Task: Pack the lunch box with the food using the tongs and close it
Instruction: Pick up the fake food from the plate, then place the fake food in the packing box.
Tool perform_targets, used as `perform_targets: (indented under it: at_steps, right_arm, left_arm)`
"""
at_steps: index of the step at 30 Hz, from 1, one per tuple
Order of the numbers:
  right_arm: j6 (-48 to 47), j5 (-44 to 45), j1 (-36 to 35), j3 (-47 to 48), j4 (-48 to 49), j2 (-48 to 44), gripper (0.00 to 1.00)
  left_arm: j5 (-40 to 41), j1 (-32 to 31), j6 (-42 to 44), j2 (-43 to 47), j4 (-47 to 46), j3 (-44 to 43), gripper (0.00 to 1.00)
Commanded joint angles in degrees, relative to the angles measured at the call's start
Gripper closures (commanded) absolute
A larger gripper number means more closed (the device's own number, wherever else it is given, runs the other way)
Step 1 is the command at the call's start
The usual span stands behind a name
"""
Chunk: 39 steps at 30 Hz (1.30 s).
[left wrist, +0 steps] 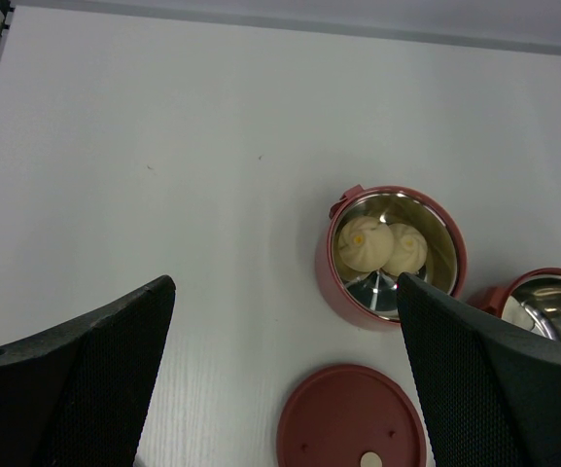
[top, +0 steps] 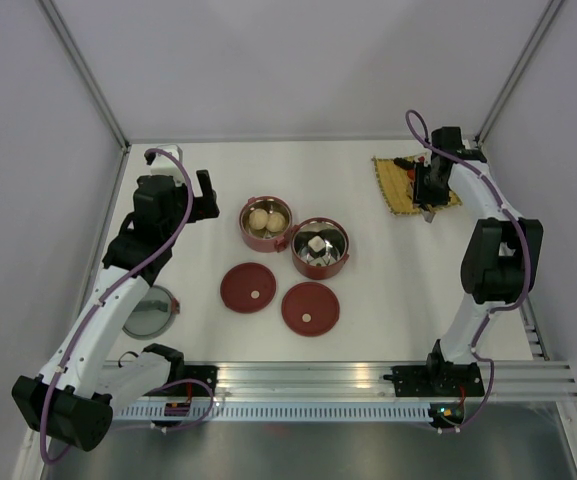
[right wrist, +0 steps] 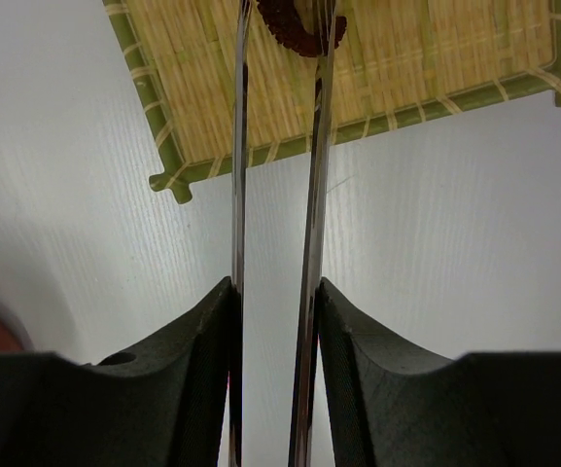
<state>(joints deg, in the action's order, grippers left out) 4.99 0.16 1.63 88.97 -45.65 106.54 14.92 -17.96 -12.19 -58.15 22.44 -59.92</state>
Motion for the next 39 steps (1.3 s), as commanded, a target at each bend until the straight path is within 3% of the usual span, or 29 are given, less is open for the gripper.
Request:
perform_targets:
  at_steps: [1,3,7,12,17,24,29,39]
  right_arm:
    - [-2.36,3.08,-0.92,4.19,-2.25,1.82,0.56]
    - [-2.88,3.97,-1.28,4.81,-2.78,2.00,0.59]
    - [-2.89,2.91,-1.28,4.63,-2.16,2.09,0.80]
    - [-2.10,0.02,-1.28,5.07,-1.99,0.60,0.89]
    - [-0.86,-4.12,-4.08,10.51,-4.00,-5.02,0.92]
    - [0.45,-3.24,-15.68,14.74,-10.77,-13.63,0.92]
    - [1.51,-8.76,-23.49,10.18,-13.32,-21.19,0.92]
    - [8.53,-7.71,-32.30,-2.90,-17.81,-30.59,0.92]
  left_arm:
    - [-0.33,0.11,0.06,-0.03,-0.73,-1.25,0.00]
    - [-0.24,0.20,0.06,-0.12,-0.73,-1.25,0.00]
    - [-0.24,0.20,0.06,-0.12,-0.73,-1.25,0.00]
    - [-0.24,0.20,0.06,-0.12,-0.73,-1.25,0.00]
    - [-0.59,0.20,-0.12,-0.03,-0.73,-1.34,0.00]
    - [-0.42,0.20,-0.12,0.32,-0.81,-1.25,0.00]
    - [-1.03,0.20,-0.29,0.58,-0.73,-1.43,0.00]
    - [-0.94,0.20,-0.30,1.20,-0.81,-1.43,0.00]
